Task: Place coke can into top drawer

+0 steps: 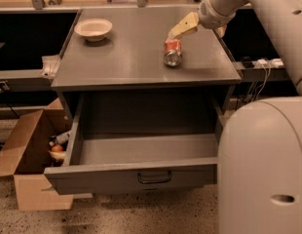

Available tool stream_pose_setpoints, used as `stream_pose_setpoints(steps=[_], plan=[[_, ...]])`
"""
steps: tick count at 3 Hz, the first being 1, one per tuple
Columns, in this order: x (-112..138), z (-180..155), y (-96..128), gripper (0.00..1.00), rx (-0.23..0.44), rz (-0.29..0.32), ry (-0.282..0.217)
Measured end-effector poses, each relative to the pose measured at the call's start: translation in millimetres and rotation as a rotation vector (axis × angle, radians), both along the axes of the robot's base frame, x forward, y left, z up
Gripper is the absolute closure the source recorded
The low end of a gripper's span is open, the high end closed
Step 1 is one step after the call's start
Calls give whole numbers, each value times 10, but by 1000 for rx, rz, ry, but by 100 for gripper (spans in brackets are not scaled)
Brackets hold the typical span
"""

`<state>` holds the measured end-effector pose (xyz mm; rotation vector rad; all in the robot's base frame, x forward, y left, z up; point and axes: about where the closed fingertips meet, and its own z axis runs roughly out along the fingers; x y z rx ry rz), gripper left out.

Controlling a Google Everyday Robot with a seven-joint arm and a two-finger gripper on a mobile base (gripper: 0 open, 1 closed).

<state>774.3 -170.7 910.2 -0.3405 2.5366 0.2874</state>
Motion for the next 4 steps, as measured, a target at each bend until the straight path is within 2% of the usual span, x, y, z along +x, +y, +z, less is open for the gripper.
stream_pose_setpoints(steps=[1, 2, 3, 4], plan=[[156, -138, 88, 0, 16, -75, 28], [271, -271, 231, 0, 13, -99, 56], [344, -365, 375, 0, -14, -97, 79], [383, -452, 487, 18, -38, -90, 102]])
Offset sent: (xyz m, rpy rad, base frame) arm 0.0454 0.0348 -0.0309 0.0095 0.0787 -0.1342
